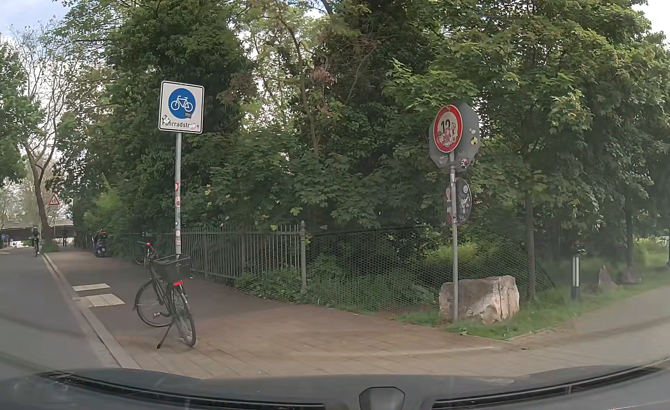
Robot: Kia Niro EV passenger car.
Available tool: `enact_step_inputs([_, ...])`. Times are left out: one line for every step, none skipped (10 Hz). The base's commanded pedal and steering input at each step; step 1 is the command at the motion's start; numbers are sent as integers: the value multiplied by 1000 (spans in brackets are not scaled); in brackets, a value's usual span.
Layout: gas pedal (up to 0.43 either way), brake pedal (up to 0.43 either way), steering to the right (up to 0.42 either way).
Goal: Follow the waypoints while adhering to traffic rules and regulations
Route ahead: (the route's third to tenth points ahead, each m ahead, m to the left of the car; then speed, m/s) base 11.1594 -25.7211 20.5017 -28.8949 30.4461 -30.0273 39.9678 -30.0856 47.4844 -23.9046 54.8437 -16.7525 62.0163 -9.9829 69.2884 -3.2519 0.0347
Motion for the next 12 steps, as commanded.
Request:
enact_step_inputs([0, 311, 843])
enact_step_inputs([0, 317, 842])
enact_step_inputs([0, 311, 842])
enact_step_inputs([0, 317, 842])
enact_step_inputs([0, 311, 842])
enact_step_inputs([0, 311, 842])
enact_step_inputs([0, 317, 842])
enact_step_inputs([0, 311, 842])
enact_step_inputs([0, 317, 842])
enact_step_inputs([0, 317, 842])
enact_step_inputs([0, 317, 842])
enact_step_inputs([0, 317, 842])
